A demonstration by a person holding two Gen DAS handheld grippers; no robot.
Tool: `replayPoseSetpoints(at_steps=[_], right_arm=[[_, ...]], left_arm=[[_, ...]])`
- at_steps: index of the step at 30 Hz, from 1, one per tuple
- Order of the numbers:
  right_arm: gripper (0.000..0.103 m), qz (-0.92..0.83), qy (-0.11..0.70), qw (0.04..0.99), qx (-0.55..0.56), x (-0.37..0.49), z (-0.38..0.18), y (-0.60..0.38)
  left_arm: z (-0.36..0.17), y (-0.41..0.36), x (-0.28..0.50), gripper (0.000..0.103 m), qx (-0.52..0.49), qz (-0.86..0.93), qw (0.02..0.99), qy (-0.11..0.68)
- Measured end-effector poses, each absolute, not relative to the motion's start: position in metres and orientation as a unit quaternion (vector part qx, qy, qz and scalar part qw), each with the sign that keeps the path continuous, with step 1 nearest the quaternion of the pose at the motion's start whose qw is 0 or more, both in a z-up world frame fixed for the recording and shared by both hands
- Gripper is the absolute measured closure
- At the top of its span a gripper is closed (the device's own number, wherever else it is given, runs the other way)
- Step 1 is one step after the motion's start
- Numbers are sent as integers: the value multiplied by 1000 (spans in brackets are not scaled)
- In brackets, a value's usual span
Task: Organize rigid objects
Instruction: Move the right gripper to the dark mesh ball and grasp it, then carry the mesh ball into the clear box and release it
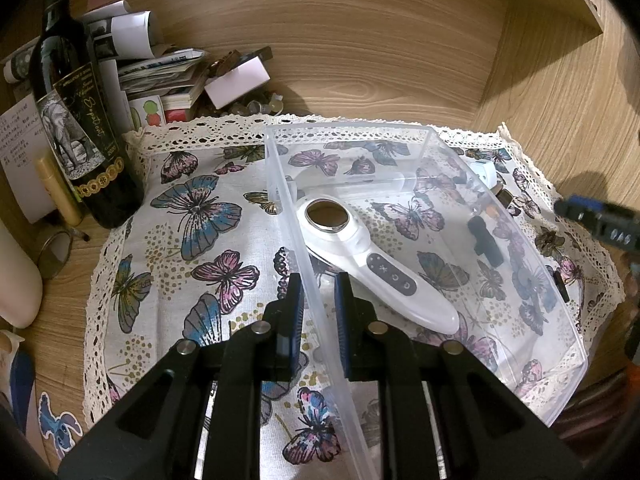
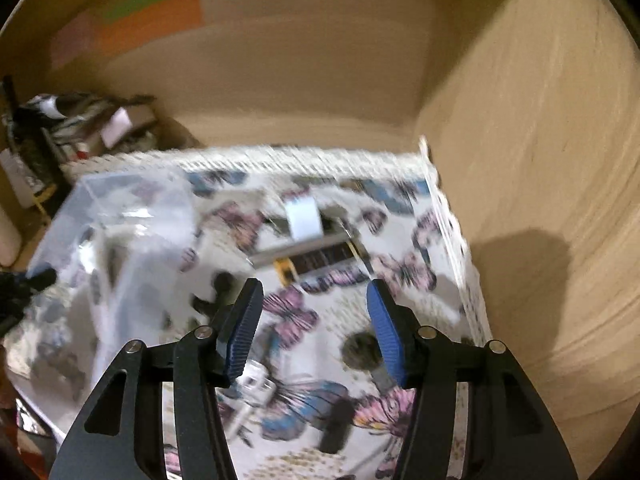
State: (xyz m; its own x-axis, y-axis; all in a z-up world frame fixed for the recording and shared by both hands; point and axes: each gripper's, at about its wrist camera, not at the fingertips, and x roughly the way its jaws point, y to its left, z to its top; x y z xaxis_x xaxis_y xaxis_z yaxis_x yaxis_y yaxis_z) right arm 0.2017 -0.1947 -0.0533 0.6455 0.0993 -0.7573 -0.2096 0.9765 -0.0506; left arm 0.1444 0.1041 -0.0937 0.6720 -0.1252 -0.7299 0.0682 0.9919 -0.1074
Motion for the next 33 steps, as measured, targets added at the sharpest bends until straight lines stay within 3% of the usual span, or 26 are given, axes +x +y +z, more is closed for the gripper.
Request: replayPoseSetpoints(at_steps=[12, 14, 17, 33], right_arm=[[52, 62, 470, 880, -36, 212, -104, -223], [57, 62, 471, 880, -32, 213, -106, -225], [74, 67, 476, 876, -32, 213, -110, -225], [74, 104, 420, 899, -60, 203, -72, -191]], left_arm=[[-94, 104, 145, 88, -36, -53, 914, 401], [-94, 104, 145, 88, -36, -53, 914, 402], [-94, 105, 145, 88, -36, -53, 914, 401], [-94, 104, 145, 88, -37, -53, 914, 401]])
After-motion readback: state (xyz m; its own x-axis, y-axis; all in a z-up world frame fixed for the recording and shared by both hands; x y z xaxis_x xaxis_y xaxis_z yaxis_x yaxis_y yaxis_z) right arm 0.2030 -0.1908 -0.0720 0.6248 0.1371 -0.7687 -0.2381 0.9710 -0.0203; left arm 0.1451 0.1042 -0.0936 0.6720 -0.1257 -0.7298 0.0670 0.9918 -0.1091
